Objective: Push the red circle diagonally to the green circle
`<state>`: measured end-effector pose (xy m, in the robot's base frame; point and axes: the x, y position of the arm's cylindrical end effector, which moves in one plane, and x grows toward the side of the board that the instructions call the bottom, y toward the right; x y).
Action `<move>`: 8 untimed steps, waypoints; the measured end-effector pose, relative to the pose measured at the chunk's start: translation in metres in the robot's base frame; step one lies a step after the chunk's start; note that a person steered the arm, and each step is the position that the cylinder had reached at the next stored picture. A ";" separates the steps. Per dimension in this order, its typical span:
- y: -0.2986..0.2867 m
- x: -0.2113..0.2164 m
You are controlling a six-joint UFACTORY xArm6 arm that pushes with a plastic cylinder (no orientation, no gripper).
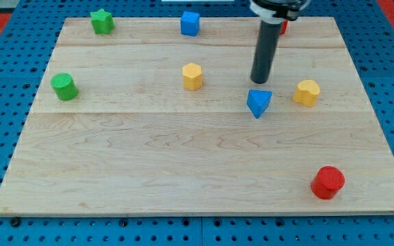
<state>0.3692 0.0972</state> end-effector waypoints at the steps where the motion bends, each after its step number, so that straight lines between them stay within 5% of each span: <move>1: -0.021 0.000; 4: -0.021 0.016; 6: 0.006 0.096; 8: 0.103 0.125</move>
<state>0.4939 0.2000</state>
